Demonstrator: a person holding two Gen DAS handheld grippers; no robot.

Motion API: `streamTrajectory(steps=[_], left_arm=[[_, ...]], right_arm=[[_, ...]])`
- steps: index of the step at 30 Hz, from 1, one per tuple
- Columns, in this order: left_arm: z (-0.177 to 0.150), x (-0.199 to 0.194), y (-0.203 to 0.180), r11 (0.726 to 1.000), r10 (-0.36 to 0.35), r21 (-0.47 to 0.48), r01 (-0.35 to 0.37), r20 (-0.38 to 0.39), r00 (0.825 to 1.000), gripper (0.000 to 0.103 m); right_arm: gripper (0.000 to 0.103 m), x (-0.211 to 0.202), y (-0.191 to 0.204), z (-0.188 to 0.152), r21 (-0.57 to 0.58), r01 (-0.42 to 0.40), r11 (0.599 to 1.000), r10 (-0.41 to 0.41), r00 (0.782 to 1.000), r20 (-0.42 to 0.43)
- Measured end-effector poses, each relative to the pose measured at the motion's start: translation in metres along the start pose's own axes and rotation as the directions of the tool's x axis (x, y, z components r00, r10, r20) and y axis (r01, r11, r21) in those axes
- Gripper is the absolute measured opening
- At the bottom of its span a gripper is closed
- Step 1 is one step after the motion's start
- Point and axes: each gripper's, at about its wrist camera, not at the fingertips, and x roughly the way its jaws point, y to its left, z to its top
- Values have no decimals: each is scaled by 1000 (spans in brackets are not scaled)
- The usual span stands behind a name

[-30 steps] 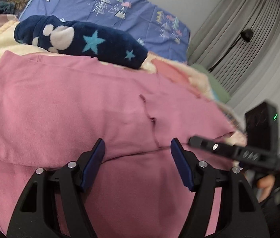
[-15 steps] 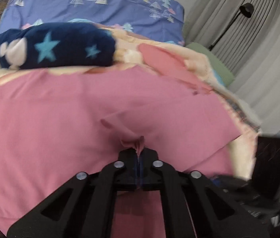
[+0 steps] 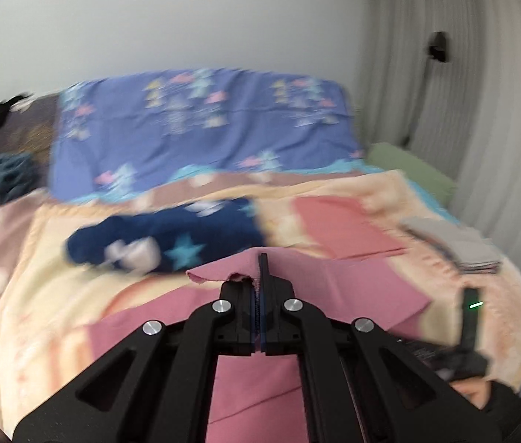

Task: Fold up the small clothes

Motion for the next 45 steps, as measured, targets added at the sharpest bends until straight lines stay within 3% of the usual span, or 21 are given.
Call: streamTrajectory(steps=[5, 8, 11, 15, 20, 22, 24, 28, 29, 31, 33, 34, 36, 37, 38, 39, 40, 42, 43, 44, 45], left_arm=[[-43, 7, 69, 987, 93, -122, -105, -97, 991, 1], [-69, 28, 92, 977, 122, -149, -150, -184, 975, 2], [-90, 42, 113, 956, 194, -170, -238, -240, 951, 7], [-105, 44, 130, 939, 215, -212, -270, -252, 944, 29], [-111, 48, 124, 950, 187, -204, -235, -229, 955, 38], [-115, 55, 116, 955, 206, -157, -251, -259, 944, 41], [-124, 65, 106, 954, 253, -83, -288, -290, 923, 43], [-123, 61, 95, 945, 308, -19, -326, -278, 910, 45], [-121, 57, 93, 948, 296, -32, -317, -277, 914, 45], [-115, 41, 88, 965, 226, -80, -251, -239, 944, 47], [-110, 28, 76, 980, 158, -89, -178, -195, 968, 51], [-110, 27, 69, 984, 147, -68, -162, -193, 970, 55], [-117, 36, 57, 983, 179, 11, -181, -224, 958, 58], [-125, 46, 54, 977, 212, 50, -206, -255, 943, 58], [-139, 60, 56, 972, 236, 70, -225, -301, 924, 60], [-148, 63, 57, 973, 229, 58, -222, -295, 927, 61], [-149, 60, 59, 975, 219, 43, -216, -278, 935, 61], [-146, 58, 59, 975, 219, 39, -217, -278, 935, 61], [-147, 61, 58, 974, 227, 49, -222, -280, 933, 62], [-148, 61, 56, 972, 237, 60, -229, -279, 931, 62], [-148, 61, 56, 970, 243, 66, -233, -278, 930, 62]], right_arm=[[15, 2, 8, -4, -41, 15, 999, -16, 1000, -3], [15, 3, 8, -3, -37, 11, 999, -11, 1000, -4], [15, 2, 8, -3, -39, 10, 999, -10, 1000, -4], [16, 2, 5, -2, -35, -3, 999, 3, 1000, -8], [21, -14, 3, -4, -44, 12, 999, -12, 1000, 17], [27, -30, -3, -5, -21, 56, 998, -54, 996, 77], [26, -44, -13, -7, 19, 63, 998, -65, 991, 114], [26, -62, -18, -12, 56, 87, 995, -94, 986, 138], [27, -65, -16, -12, 44, 98, 994, -103, 984, 144], [27, -69, -5, -7, -4, 82, 997, -81, 986, 146], [27, -68, 7, 1, -63, 49, 997, -41, 991, 130], [27, -62, 14, 6, -107, 48, 993, -37, 994, 107], [25, -44, 15, 12, -142, 87, 986, -81, 996, 48], [19, -32, 8, 15, -141, 167, 976, -166, 986, 17], [0, -23, 0, 16, -138, 221, 965, -224, 975, -7], [0, -13, -14, 18, -111, 233, 966, -240, 969, -56], [0, -13, -23, 19, -65, 192, 979, -197, 977, -79], [5, -24, -35, 31, 23, 87, 996, -85, 993, -88], [16, -31, -37, 40, 38, 58, 998, -55, 996, -66], [35, -36, -36, 50, 34, 73, 997, -72, 997, -36], [42, -38, -34, 58, 25, 97, 995, -96, 995, -18]])
